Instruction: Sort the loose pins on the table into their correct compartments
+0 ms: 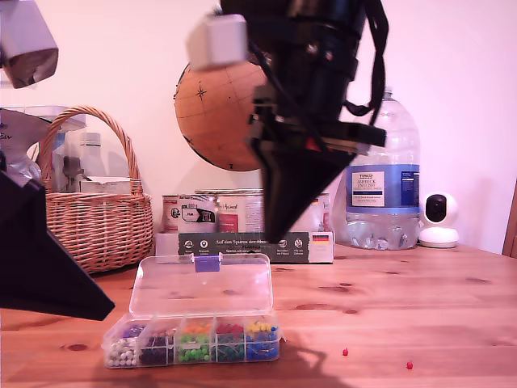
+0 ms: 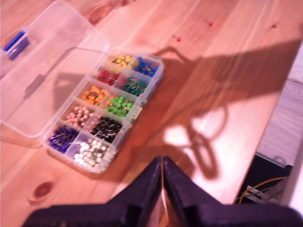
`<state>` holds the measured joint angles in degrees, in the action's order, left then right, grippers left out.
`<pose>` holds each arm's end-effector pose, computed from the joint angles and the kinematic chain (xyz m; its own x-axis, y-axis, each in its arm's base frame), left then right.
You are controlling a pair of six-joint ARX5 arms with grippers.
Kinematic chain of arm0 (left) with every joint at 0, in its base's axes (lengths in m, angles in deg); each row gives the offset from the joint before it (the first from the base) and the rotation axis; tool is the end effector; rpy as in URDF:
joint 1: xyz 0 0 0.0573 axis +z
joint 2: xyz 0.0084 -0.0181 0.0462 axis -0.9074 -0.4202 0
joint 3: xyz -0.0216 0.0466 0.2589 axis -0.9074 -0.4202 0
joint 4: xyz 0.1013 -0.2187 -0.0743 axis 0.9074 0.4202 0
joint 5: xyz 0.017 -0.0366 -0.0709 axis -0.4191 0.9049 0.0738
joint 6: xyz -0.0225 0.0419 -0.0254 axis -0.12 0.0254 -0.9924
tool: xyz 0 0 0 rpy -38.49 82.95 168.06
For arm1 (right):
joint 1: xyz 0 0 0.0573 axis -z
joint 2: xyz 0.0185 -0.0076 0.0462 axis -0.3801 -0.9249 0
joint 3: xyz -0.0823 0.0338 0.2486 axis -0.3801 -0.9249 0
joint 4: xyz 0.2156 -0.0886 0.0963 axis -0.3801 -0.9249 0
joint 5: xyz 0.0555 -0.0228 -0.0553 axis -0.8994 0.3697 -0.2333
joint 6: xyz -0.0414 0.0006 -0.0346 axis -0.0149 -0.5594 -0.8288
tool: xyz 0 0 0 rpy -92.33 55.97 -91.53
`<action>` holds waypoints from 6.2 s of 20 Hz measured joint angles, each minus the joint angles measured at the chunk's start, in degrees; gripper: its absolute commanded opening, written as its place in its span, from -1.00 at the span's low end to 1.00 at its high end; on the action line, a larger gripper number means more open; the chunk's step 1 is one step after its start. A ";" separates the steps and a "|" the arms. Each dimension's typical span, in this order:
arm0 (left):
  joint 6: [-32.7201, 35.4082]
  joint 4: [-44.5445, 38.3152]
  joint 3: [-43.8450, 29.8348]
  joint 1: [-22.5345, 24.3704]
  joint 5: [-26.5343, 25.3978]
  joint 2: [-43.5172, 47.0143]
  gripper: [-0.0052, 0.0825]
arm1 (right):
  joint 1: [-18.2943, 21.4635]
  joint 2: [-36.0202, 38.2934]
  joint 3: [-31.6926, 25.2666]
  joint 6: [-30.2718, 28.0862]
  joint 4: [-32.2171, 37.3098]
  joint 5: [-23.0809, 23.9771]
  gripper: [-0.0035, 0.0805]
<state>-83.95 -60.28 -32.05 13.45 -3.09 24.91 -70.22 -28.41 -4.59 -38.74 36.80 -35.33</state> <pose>0.1026 -0.1319 0.1495 0.4317 -0.6185 -0.6566 0.8346 0.5500 0.0307 0.2244 0.2509 0.2260 0.1500 0.2644 -0.9527 -0.8936 -0.3761 -0.2450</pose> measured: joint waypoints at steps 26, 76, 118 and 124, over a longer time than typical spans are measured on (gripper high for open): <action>-0.57 0.17 0.00 0.00 -0.04 0.00 -0.94 | -2.14 -6.99 0.00 1.20 6.51 -1.86 -0.94; -1.03 0.17 0.00 0.00 -0.04 0.00 -0.94 | -3.10 -9.68 0.00 1.20 6.84 1.20 -0.72; -1.27 -0.11 0.00 0.00 -1.42 0.00 -0.94 | 0.55 -8.44 2.21 -5.31 -10.82 7.26 -0.71; -1.36 -0.50 0.00 0.00 -1.53 0.00 -0.94 | 0.55 -8.41 1.97 -4.79 -10.05 6.29 -0.72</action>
<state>-85.31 -60.78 -32.05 13.45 -4.62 24.91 -69.67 -36.83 -2.62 -43.53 26.75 -29.04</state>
